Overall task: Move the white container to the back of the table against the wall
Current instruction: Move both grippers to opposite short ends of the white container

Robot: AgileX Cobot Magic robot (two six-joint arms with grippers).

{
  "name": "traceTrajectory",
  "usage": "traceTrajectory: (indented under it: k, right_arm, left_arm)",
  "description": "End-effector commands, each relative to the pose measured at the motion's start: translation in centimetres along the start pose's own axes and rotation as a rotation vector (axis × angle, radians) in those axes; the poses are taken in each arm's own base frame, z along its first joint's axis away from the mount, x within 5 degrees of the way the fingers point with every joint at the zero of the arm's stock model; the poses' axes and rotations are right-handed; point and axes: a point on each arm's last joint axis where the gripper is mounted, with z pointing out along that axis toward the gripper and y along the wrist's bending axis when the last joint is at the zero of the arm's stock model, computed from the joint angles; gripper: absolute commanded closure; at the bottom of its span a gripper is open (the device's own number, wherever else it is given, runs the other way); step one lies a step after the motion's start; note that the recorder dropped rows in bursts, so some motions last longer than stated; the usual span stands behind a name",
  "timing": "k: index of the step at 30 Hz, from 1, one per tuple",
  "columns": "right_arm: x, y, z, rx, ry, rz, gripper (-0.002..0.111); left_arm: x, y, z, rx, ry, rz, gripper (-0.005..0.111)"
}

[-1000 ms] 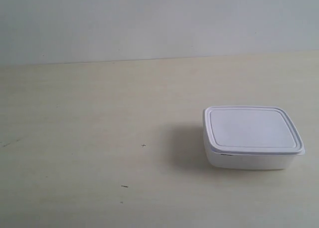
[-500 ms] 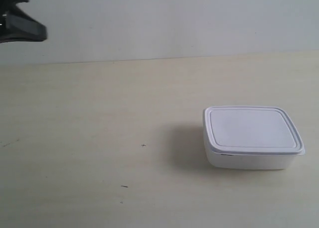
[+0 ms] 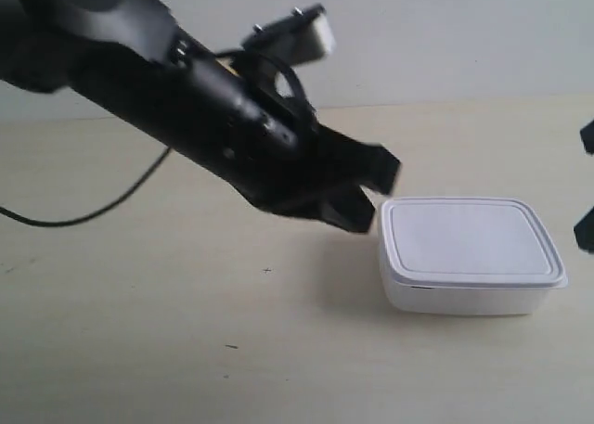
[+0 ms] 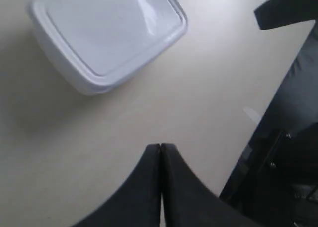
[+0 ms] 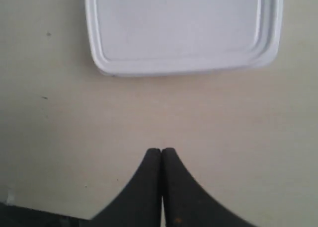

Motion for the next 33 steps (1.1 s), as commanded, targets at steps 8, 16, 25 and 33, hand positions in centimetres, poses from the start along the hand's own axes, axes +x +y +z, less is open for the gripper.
traceTrajectory:
  k: [8,16,25,33]
  right_arm:
    - [2.3,-2.6,4.1,0.042,0.068,0.051,0.108]
    - [0.9,-4.7,6.8,0.106,0.105,0.082,0.108]
    - [-0.4,-6.7,10.1,0.136,0.131,0.114,0.108]
    - [-2.3,-7.1,11.0,0.13,0.117,0.107,0.108]
  left_arm:
    - [3.0,-2.0,9.4,0.059,0.132,-0.042,0.107]
    - [2.1,-0.9,13.2,0.048,0.118,-0.093,0.107]
    - [0.9,-0.1,16.6,0.051,0.12,-0.093,0.107]
    - [1.4,0.9,18.7,0.046,0.157,-0.113,0.107]
